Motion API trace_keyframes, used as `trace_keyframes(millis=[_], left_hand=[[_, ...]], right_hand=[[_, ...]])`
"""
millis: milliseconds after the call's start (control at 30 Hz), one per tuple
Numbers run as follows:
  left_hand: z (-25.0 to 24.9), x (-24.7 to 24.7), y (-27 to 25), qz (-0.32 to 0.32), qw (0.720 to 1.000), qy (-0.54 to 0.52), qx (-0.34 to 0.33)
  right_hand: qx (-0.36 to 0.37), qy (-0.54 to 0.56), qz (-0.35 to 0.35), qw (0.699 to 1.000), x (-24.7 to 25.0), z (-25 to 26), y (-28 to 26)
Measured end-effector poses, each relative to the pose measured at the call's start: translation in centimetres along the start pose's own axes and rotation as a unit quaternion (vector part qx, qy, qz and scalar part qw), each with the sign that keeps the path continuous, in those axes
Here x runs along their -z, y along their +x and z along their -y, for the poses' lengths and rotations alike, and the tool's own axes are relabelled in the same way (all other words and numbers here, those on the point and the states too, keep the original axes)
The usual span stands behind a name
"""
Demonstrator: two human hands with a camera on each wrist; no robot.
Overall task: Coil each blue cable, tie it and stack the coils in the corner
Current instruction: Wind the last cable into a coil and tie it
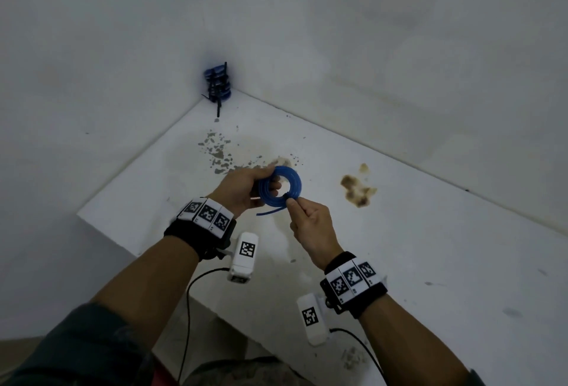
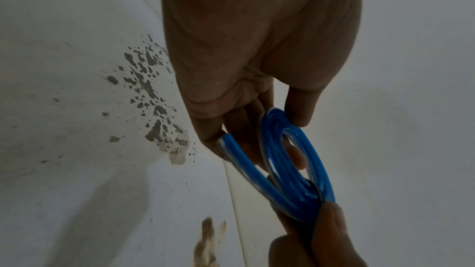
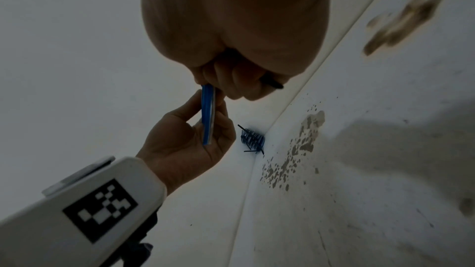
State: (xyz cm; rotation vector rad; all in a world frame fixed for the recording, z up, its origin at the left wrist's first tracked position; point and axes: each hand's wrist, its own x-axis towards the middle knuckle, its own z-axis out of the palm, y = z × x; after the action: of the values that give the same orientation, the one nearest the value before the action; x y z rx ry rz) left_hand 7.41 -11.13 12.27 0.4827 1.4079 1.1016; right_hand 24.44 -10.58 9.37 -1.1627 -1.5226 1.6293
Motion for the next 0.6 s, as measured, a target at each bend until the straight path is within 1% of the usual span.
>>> trace_keyframes(millis=[100,167,267,333,467,533,600], left_hand=[[-1.4,1.7,0.6,-0.019,1.0,-0.007,0.011],[-2.3,3.2,1.4,-0.044,0.999,0.001,-0.011],[-3.6,5.4,2.6,-0.055,0.998,0.003,-0.038],[-4.8,7.1,3.7,-0.052,0.997,-0.022,-0.051],[-7.8,10.6,6.6,-0.068,0.988,-0.082,-0.111],[-9.3,12.5,8.3,-0.103,0.982,-0.098,-0.128],[-10.6,14.4,10.2,-0.164,0.973,-0.111,-0.116]], right_hand=[[-0.013,-0.02,0.03,0.999,-1.2,1.3,1.7],[-0.034,-0.02,0.059,0.997,-2.0,2.5,3.3],[-0.05,0.026,0.089,0.994,-3.6,4.3,6.6],[-0.042,0.014,0.086,0.995,-5.1,5.5,9.4],[-0.052,-0.005,0.068,0.996,-8.9,7.6,15.3],[-0.047,-0.01,0.058,0.997,-11.2,8.4,18.8],[-0.045,0.0,0.048,0.998,-13.5,9.5,22.0]])
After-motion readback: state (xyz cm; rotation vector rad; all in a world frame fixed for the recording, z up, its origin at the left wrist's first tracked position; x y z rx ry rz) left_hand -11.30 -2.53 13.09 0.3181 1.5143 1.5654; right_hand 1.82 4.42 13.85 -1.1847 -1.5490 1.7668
